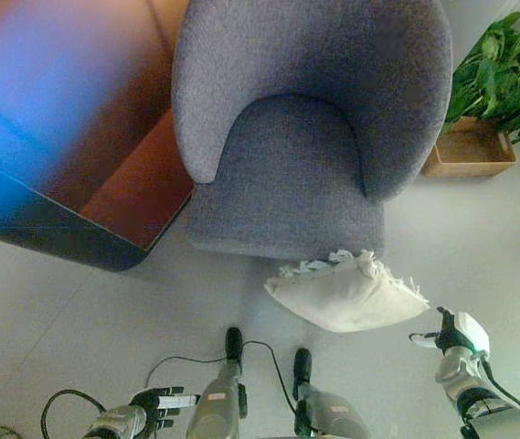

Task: Pick up the pillow and put it on the sofa.

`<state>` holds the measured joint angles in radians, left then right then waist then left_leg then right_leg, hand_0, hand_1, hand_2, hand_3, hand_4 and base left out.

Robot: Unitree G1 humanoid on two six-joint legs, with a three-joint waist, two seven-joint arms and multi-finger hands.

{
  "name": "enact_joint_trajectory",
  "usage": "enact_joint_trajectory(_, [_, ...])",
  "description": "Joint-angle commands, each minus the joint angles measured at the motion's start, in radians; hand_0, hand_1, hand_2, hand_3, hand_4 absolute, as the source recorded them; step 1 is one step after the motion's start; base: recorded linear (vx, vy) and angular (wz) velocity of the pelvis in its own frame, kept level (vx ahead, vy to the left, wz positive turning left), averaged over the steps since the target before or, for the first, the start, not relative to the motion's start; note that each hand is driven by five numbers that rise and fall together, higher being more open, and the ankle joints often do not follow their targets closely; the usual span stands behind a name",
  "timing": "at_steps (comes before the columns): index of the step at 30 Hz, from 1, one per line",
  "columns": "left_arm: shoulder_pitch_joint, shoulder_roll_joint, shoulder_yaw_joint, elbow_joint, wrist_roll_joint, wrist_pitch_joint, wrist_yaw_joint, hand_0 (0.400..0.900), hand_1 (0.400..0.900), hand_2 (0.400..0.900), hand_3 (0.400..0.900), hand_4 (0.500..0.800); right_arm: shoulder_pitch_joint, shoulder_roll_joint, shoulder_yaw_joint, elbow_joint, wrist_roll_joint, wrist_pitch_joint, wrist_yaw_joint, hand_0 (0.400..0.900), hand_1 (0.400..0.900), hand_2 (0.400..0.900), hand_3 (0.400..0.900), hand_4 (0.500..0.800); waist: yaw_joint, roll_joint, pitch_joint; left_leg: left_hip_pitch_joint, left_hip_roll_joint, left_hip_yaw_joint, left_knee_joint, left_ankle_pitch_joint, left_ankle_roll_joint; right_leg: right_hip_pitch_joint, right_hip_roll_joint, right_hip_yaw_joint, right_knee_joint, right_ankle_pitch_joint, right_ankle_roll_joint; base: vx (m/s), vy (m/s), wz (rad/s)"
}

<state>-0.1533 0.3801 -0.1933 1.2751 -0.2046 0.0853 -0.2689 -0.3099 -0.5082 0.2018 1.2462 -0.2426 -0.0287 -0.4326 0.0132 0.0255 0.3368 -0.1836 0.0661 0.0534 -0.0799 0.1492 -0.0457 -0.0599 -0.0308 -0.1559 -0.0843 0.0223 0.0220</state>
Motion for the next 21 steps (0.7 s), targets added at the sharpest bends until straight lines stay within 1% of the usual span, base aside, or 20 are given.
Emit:
enact_joint_trajectory(1, [-0.029, 0.009, -0.063, 0.029, -0.025, 0.015, 0.007, 0.900, 0.900, 0.900, 0.900, 0.800, -0.051, -0.119, 0.046, -0.040, 0.031, 0.007, -0.042, 0.900, 0.900, 0.900, 0.900, 0.800, 0.016, -0.040, 0.012, 0.022, -0.023, 0.001, -0.007, -0.097, 0.005, -0.108, -0.044, 0.040, -0.003, 0.091, 0.084, 0.00, 0.000, 0.00])
enact_joint_trajectory(8, [-0.094, 0.007, -0.076, 0.028, -0.066, 0.008, 0.019, 0.900, 0.900, 0.900, 0.900, 0.800, -0.181, -0.159, 0.089, -0.047, 0.051, -0.001, -0.008, 0.900, 0.900, 0.900, 0.900, 0.800, 0.025, -0.028, 0.062, -0.028, -0.032, -0.013, -0.007, -0.079, 0.006, -0.166, -0.043, 0.024, 0.047, 0.074, 0.074, -0.04, 0.010, -0.01])
enact_joint_trajectory(9, [-0.102, 0.006, -0.077, 0.030, -0.121, 0.029, 0.019, 0.900, 0.900, 0.900, 0.900, 0.800, -0.198, -0.164, 0.095, -0.046, 0.055, -0.003, -0.003, 0.900, 0.900, 0.900, 0.900, 0.800, 0.027, -0.024, 0.068, -0.035, -0.034, -0.016, -0.007, -0.075, 0.007, -0.178, -0.044, 0.022, 0.057, 0.071, 0.074, -0.06, 0.027, 0.05])
enact_joint_trajectory(10, [-0.099, 0.002, -0.071, 0.032, -0.112, 0.011, 0.023, 0.900, 0.900, 0.900, 0.900, 0.800, -0.212, -0.165, 0.102, -0.045, 0.070, -0.003, -0.002, 0.900, 0.900, 0.900, 0.900, 0.800, 0.032, -0.023, 0.073, -0.044, -0.037, -0.018, -0.007, -0.074, 0.008, -0.190, -0.043, 0.022, 0.067, 0.067, 0.071, -0.06, 0.041, 0.09])
enact_joint_trajectory(11, [-0.086, 0.010, -0.064, 0.041, -0.114, -0.025, 0.003, 0.900, 0.900, 0.900, 0.900, 0.800, -0.221, -0.181, 0.106, -0.051, 0.076, -0.007, 0.002, 0.900, 0.900, 0.900, 0.900, 0.800, 0.033, -0.015, 0.081, -0.054, -0.040, -0.025, -0.007, -0.070, 0.006, -0.205, -0.045, 0.018, 0.078, 0.063, 0.069, -0.06, 0.095, 0.11])
enact_joint_trajectory(12, [-0.072, 0.025, -0.062, 0.040, -0.129, -0.048, -0.028, 0.900, 0.900, 0.900, 0.900, 0.800, -0.232, -0.207, 0.109, -0.055, 0.076, -0.016, 0.010, 0.900, 0.900, 0.900, 0.900, 0.800, 0.030, 0.001, 0.091, -0.061, -0.042, -0.031, -0.007, -0.065, 0.004, -0.217, -0.048, 0.014, 0.087, 0.060, 0.066, -0.04, 0.156, 0.05])
enact_joint_trajectory(13, [-0.063, 0.041, -0.053, 0.036, -0.138, -0.051, -0.058, 0.900, 0.900, 0.900, 0.900, 0.800, -0.234, -0.220, 0.110, -0.062, 0.072, -0.019, 0.014, 0.900, 0.900, 0.900, 0.900, 0.800, 0.025, 0.011, 0.095, -0.063, -0.045, -0.033, -0.007, -0.063, 0.003, -0.222, -0.050, 0.013, 0.091, 0.059, 0.066, -0.02, 0.240, -0.01])
enact_joint_trajectory(14, [-0.055, 0.063, -0.047, 0.029, -0.150, -0.048, -0.100, 0.900, 0.900, 0.900, 0.900, 0.800, -0.244, -0.241, 0.111, -0.068, 0.061, -0.027, 0.017, 0.900, 0.900, 0.900, 0.900, 0.800, 0.020, 0.030, 0.101, -0.066, -0.052, -0.033, -0.007, -0.061, 0.003, -0.231, -0.056, 0.015, 0.092, 0.060, 0.065, -0.02, 0.234, -0.04])
enact_joint_trajectory(16, [-0.042, 0.075, -0.053, 0.019, -0.170, -0.045, -0.134, 0.900, 0.900, 0.900, 0.900, 0.800, -0.265, -0.262, 0.112, -0.072, 0.051, -0.032, 0.018, 0.900, 0.900, 0.900, 0.900, 0.800, 0.015, 0.051, 0.108, -0.072, -0.061, -0.032, -0.007, -0.057, 0.003, -0.242, -0.063, 0.019, 0.092, 0.063, 0.065, -0.03, 0.200, -0.04])
enact_joint_trajectory(17, [-0.032, 0.074, -0.058, 0.015, -0.179, -0.050, -0.142, 0.900, 0.900, 0.900, 0.900, 0.800, -0.282, -0.272, 0.112, -0.073, 0.041, -0.031, 0.022, 0.900, 0.900, 0.900, 0.900, 0.800, 0.016, 0.062, 0.113, -0.079, -0.065, -0.031, -0.007, -0.054, 0.003, -0.248, -0.068, 0.020, 0.089, 0.066, 0.066, -0.04, 0.138, -0.02])
enact_joint_trajectory(21, [-0.019, 0.071, -0.066, -0.009, -0.206, -0.056, -0.139, 0.900, 0.900, 0.900, 0.900, 0.800, -0.348, -0.308, 0.136, -0.084, 0.040, -0.014, 0.039, 0.900, 0.900, 0.900, 0.900, 0.800, 0.024, 0.085, 0.131, -0.110, -0.076, -0.033, -0.007, -0.038, 0.004, -0.283, -0.076, 0.022, 0.094, 0.074, 0.067, -0.06, 0.092, -0.02])
